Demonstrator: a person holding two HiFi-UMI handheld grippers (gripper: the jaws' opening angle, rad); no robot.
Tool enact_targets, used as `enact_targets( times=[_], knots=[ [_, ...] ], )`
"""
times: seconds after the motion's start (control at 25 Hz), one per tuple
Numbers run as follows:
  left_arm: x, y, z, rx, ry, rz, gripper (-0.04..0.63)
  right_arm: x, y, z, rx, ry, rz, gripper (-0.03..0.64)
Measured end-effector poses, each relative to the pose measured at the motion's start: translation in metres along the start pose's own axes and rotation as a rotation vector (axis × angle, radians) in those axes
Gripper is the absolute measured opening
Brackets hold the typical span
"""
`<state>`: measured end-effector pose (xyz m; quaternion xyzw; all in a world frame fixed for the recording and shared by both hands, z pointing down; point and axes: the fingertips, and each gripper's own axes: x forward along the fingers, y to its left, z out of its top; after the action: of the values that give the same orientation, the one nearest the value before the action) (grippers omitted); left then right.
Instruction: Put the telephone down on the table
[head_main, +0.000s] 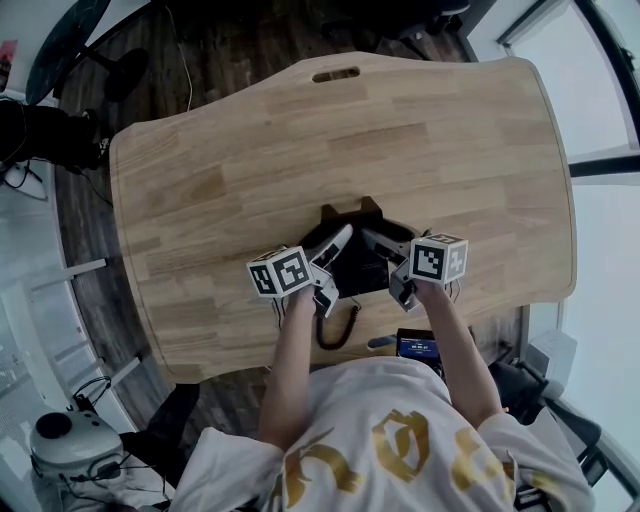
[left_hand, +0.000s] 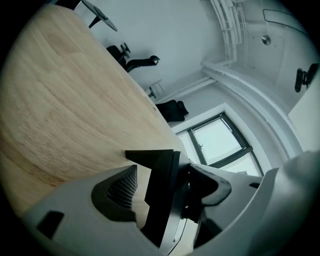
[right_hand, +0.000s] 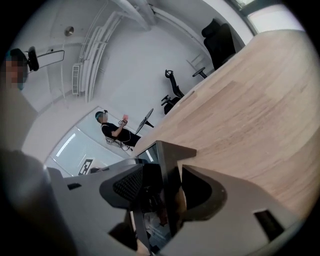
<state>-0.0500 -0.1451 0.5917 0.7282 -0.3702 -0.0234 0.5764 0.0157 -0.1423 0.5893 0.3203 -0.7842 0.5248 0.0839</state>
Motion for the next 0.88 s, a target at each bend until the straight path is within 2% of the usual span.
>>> enact_targets(
  times=[0.24, 0.44, 0.6, 0.68, 0.76, 0.88],
  knots=[
    [-0.006, 0.001, 0.004, 0.048, -0.023, 0.093, 0.301, -0.016, -0.006, 0.001, -0.051, -0.014, -0.074, 0.238],
    [-0.026, 0.001, 0.013, 0.076, -0.063, 0.105, 0.301, -0.031, 0.001, 0.004, -0.070, -0.055, -0.097, 0.235],
    [-0.043, -0.012, 0.021, 0.156, -0.106, 0.119, 0.299, -0.044, 0.010, 0.009, -0.061, -0.129, -0.110, 0.178],
    [-0.049, -0.026, 0.026, 0.161, -0.137, 0.094, 0.296, -0.051, 0.018, 0.011, -0.063, -0.148, -0.105, 0.127],
    [-0.055, -0.044, 0.030, 0.170, -0.155, 0.070, 0.230, -0.059, 0.030, 0.012, -0.073, -0.142, -0.087, 0.051],
    [-0.063, -0.058, 0.028, 0.223, -0.154, 0.055, 0.061, -0.064, 0.042, 0.007, -0.095, -0.145, -0.056, 0.028]
  ],
)
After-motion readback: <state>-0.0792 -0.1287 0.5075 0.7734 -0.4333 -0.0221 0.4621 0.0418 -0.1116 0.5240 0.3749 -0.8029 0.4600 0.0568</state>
